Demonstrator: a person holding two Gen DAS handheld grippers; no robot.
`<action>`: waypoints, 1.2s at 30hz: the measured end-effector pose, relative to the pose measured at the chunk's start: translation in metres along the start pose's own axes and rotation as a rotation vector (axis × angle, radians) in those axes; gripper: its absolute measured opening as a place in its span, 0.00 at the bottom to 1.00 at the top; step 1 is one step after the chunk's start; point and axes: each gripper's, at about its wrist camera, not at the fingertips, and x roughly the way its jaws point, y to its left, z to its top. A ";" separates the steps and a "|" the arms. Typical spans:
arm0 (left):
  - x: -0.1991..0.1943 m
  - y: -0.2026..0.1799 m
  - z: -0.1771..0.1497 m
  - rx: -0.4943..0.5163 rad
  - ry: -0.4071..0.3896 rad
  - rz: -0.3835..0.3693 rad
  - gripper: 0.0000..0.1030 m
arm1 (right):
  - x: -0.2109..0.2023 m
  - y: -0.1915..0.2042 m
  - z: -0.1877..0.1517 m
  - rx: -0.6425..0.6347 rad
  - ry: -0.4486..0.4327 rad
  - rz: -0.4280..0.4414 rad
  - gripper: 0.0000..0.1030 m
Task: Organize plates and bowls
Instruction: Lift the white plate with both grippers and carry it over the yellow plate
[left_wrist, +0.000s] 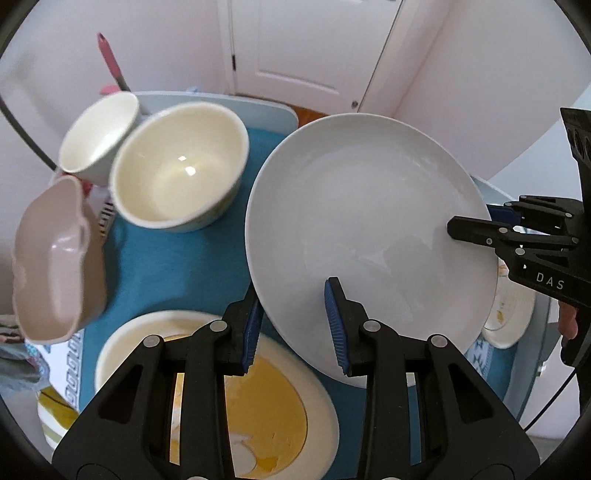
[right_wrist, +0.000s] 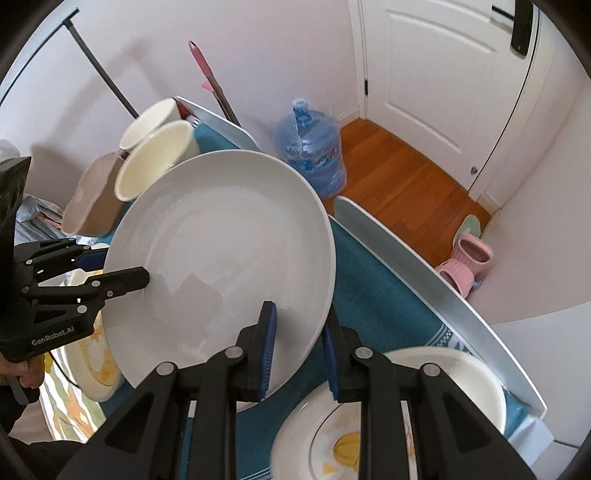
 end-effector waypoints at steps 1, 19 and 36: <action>-0.008 0.001 -0.003 0.002 -0.011 0.000 0.29 | -0.006 0.003 -0.001 0.000 -0.009 0.000 0.22; -0.098 0.072 -0.084 0.114 -0.073 -0.022 0.29 | -0.058 0.128 -0.047 0.045 -0.130 0.013 0.22; -0.045 0.108 -0.113 0.392 0.047 -0.150 0.29 | 0.002 0.198 -0.104 0.419 -0.093 -0.171 0.22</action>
